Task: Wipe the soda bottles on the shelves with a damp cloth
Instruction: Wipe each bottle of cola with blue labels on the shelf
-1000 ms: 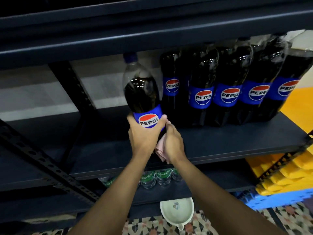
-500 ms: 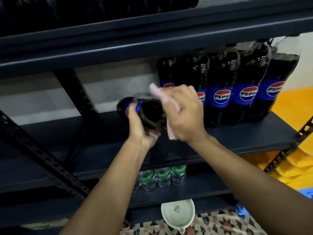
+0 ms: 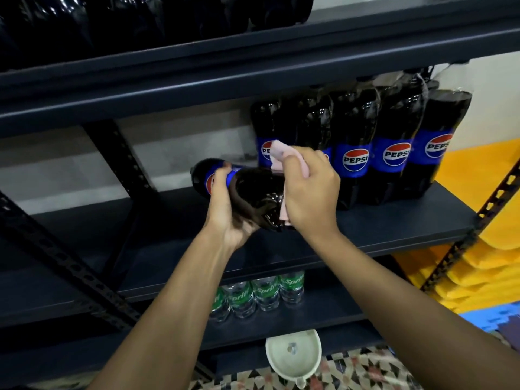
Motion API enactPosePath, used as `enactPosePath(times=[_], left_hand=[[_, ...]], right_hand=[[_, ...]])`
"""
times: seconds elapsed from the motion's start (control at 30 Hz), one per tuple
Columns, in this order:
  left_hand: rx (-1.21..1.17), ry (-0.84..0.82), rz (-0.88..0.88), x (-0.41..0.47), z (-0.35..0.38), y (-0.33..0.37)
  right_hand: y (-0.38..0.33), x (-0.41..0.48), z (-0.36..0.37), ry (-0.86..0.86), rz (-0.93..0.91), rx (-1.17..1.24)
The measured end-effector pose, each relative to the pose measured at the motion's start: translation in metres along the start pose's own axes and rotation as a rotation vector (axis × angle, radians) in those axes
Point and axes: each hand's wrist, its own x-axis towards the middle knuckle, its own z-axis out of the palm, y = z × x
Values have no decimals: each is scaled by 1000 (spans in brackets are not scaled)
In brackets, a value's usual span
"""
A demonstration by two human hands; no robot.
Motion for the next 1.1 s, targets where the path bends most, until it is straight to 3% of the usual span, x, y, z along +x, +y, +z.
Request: enactPosePath(times=[0.23, 0.43, 0.6, 0.67, 0.73, 0.8, 0.87, 0.97, 1.1], left_hand=[[275, 81, 59, 3, -19, -11], [427, 333, 207, 16, -45, -22], [560, 414, 290, 22, -67, -22], [602, 446, 332, 25, -76, -21], [635, 470, 368, 29, -83, -19], [656, 494, 387, 34, -88, -18], [673, 517, 397, 38, -90, -18], [703, 539, 431, 38, -88, -14], [758, 545, 497, 36, -87, -11]], right_hand=[[30, -15, -4, -99, 460, 329], [85, -32, 4, -118, 1135, 809], [110, -30, -5, -28, 1100, 875], [110, -19, -7, -9, 893, 572], [113, -16, -10, -86, 490, -9], [132, -25, -5, -350, 104, -629], [161, -47, 5, -584, -50, -1023], [168, -66, 20, -762, 21, -1150], [164, -63, 28, -724, 20, -1194]])
